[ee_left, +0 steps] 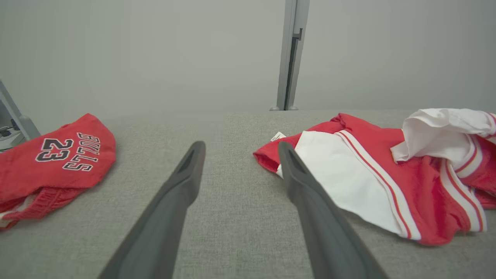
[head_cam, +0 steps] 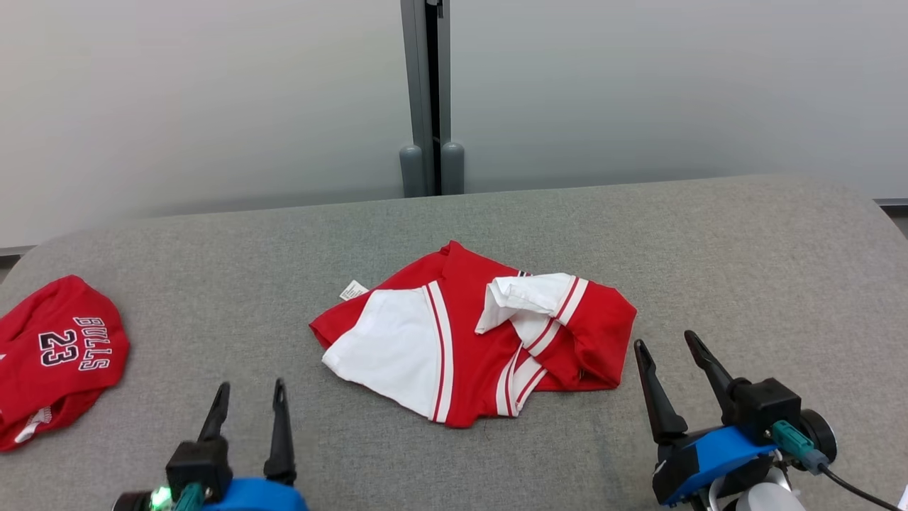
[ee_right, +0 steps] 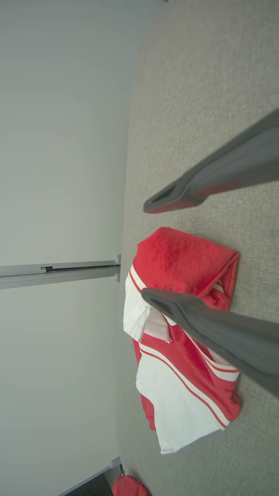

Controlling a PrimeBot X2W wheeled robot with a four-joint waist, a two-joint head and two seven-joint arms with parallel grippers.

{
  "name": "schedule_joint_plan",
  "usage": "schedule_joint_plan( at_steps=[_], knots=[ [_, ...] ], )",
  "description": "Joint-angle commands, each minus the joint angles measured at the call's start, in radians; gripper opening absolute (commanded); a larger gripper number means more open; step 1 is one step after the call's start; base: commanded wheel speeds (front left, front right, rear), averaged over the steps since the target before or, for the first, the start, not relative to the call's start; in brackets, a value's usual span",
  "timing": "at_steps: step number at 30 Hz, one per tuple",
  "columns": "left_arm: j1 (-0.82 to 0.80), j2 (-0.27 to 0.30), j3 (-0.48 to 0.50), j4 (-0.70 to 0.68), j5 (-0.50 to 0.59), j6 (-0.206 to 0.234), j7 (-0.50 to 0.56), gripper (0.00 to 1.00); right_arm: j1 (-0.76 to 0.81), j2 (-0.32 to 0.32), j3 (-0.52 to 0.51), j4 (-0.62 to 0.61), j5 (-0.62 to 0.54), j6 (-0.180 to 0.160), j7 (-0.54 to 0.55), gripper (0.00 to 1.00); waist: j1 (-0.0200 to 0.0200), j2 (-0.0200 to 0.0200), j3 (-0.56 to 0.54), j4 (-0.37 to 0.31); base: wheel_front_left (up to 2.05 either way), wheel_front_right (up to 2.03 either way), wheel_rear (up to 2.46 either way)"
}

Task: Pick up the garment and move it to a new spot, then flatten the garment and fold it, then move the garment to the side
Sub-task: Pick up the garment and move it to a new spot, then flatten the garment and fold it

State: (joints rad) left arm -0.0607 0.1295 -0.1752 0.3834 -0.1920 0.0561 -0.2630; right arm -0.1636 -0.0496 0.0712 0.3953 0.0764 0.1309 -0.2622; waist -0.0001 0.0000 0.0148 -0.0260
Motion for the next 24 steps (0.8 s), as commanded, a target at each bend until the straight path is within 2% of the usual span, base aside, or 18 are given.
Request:
schedule_joint_plan(
  at_steps=[1, 7, 15, 20, 24],
  knots=[
    [0.031, -0.007, 0.022, -0.011, 0.004, 0.007, -0.003, 1.0, 0.015, -0.002, -0.001, 0.004, -0.006, 0.0, -0.004, 1.0, 0.0001, 0.0, -0.005, 0.001, 0.0, 0.0, 0.0],
    [0.11, -0.043, 0.089, -0.033, 0.019, -0.004, -0.003, 1.0, 0.031, -0.002, 0.005, 0.013, -0.004, 0.0, -0.004, 1.0, 0.0001, 0.0, -0.012, 0.001, 0.0, 0.0, 0.0],
    [0.093, -0.065, 0.112, -0.029, 0.056, -0.033, -0.003, 1.0, 0.026, -0.002, 0.01, 0.01, -0.007, 0.0, -0.004, 1.0, 0.0001, 0.0, 0.001, 0.016, 0.0, 0.0, 0.0],
    [0.078, -0.073, 0.103, -0.024, 0.069, -0.055, -0.003, 1.0, -0.008, -0.002, 0.091, -0.002, 0.005, 0.0, -0.004, 1.0, 0.0001, 0.0, 0.031, 0.058, 0.0, 0.0, 0.0],
    [0.067, -0.077, 0.084, -0.012, 0.075, -0.064, -0.003, 1.0, -0.038, -0.002, 0.187, 0.047, 0.014, 0.0, -0.004, 1.0, 0.0001, 0.0, 0.054, 0.112, 0.0, 0.0, 0.0]
  ],
)
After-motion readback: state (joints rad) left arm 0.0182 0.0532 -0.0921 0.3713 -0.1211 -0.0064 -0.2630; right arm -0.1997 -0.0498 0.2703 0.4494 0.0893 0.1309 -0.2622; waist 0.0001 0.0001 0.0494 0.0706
